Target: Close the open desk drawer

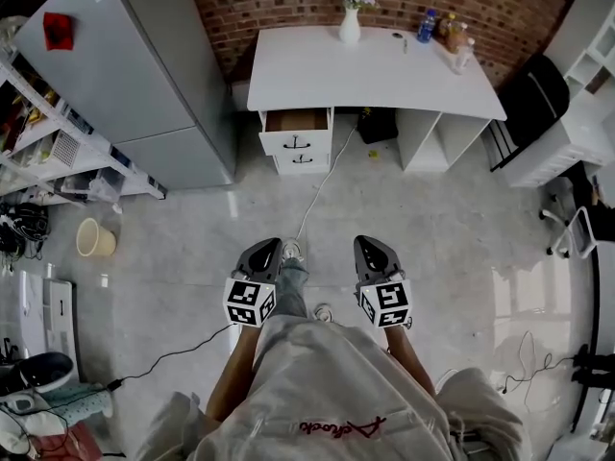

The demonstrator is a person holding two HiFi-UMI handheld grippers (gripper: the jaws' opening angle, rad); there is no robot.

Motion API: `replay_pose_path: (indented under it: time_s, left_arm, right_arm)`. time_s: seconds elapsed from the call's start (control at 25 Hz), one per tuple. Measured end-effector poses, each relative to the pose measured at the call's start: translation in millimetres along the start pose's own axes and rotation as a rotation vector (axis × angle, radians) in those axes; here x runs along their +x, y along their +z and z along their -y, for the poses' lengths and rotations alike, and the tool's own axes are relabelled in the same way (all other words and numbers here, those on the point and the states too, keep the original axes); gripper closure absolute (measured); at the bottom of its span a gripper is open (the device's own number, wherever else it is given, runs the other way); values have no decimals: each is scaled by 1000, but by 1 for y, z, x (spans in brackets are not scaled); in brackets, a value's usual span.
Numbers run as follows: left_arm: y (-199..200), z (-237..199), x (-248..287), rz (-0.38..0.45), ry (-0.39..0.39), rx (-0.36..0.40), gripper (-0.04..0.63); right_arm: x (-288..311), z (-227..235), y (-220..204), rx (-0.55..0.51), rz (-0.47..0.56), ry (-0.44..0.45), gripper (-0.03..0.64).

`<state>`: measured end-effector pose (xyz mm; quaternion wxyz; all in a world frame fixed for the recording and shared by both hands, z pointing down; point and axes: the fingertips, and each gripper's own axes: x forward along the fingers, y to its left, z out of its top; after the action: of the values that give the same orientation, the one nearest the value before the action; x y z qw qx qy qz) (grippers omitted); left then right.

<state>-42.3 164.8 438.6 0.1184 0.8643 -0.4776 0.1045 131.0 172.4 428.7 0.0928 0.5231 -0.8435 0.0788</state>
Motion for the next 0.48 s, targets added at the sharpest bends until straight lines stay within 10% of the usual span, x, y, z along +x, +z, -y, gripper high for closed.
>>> replay_pose_path:
  time_s: [0.48]
  left_arm:
    - [2, -55, 44, -18, 36, -59, 583]
  right_arm:
    - [74, 13, 6, -10, -51, 39, 598]
